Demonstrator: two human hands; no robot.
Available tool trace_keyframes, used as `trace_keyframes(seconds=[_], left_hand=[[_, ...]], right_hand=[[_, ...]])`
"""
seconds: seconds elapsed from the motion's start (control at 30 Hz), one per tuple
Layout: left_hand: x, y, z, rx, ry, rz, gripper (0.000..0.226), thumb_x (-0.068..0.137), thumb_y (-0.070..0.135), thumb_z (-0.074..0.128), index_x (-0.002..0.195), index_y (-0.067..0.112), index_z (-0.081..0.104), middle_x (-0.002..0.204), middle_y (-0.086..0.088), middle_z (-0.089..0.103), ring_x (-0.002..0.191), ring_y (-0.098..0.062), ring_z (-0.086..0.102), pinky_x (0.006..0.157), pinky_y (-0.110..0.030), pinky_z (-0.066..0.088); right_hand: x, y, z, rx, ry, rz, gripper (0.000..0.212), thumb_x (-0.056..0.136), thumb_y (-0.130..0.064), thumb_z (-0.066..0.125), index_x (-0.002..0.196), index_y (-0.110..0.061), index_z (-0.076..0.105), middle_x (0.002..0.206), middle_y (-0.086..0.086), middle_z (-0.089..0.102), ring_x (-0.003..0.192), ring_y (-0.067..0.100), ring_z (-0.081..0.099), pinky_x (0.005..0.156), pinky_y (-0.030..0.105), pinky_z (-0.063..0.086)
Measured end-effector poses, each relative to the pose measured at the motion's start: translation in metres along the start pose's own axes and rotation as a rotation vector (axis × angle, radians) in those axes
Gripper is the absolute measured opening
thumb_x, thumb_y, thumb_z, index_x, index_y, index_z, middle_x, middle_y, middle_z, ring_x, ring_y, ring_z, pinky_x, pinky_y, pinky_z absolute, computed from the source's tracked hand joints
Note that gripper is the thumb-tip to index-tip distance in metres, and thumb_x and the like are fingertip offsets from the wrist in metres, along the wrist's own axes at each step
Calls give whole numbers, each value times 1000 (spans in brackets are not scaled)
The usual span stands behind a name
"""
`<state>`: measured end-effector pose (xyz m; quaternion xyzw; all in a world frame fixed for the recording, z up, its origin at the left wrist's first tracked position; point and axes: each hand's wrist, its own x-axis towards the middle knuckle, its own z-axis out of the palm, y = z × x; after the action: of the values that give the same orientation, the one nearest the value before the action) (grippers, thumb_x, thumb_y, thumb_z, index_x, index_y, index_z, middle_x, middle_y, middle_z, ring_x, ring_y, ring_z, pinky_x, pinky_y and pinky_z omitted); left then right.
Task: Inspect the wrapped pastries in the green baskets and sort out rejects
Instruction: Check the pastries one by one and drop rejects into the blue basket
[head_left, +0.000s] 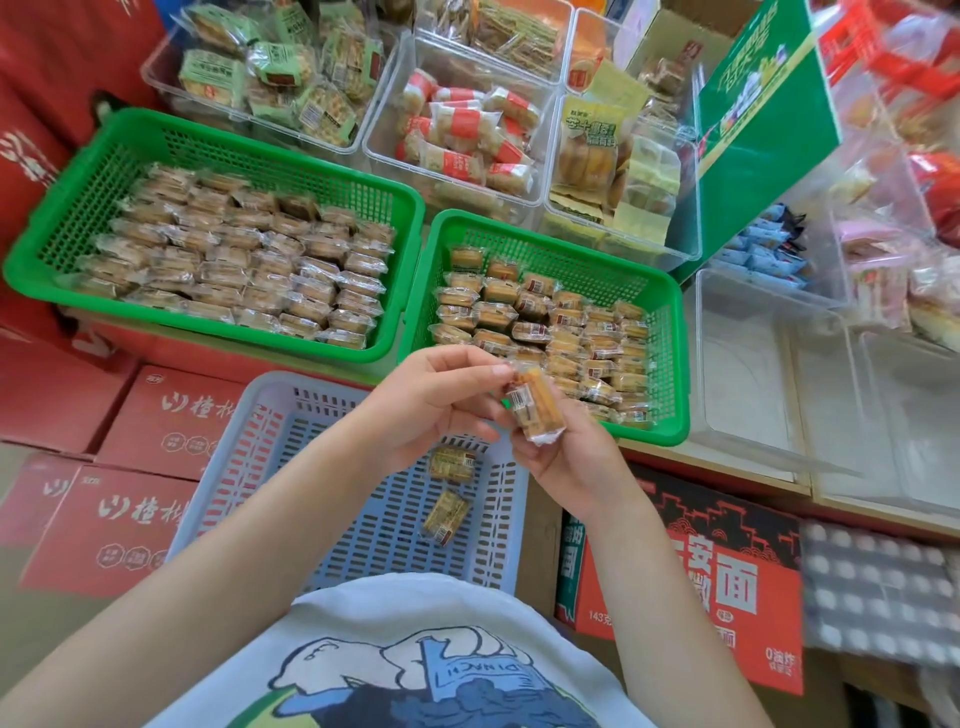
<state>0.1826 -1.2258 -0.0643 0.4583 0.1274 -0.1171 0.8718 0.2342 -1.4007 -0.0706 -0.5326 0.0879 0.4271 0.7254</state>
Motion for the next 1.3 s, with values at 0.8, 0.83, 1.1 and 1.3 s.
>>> trace_keyframes(seconds=[0.8, 0.83, 1.1, 1.3], left_hand=[[-15, -44, -31, 297, 76, -5, 45, 74, 36, 86, 115, 22, 74, 112, -9, 74, 110, -31, 67, 98, -46, 53], [-15, -45, -31, 283, 97, 19, 47, 72, 38, 85, 115, 24, 74, 113, -11, 74, 112, -33, 66, 101, -47, 50], [-13, -60, -45, 167, 82, 22, 47, 80, 21, 80, 122, 6, 66, 119, -15, 69, 113, -25, 63, 103, -40, 46], [-4, -102, -75, 336, 303, -322, 27, 101, 24, 59, 127, 30, 64, 127, 8, 66, 118, -9, 59, 104, -35, 43]], right_hand=[[6, 5, -2, -455, 129, -196, 10, 100, -12, 57, 104, -7, 65, 77, 4, 62, 69, 21, 54, 65, 32, 44], [5, 4, -2, -450, 137, -189, 12, 101, -15, 56, 103, -7, 64, 71, 1, 60, 64, 18, 52, 62, 31, 43], [-5, 16, -4, -379, 57, -191, 18, 92, -26, 59, 82, -11, 61, 76, 1, 61, 71, 15, 58, 65, 27, 47], [32, 71, -39, -537, 221, -18, 24, 102, -25, 56, 83, -12, 64, 85, -1, 66, 87, 14, 64, 91, 41, 52]])
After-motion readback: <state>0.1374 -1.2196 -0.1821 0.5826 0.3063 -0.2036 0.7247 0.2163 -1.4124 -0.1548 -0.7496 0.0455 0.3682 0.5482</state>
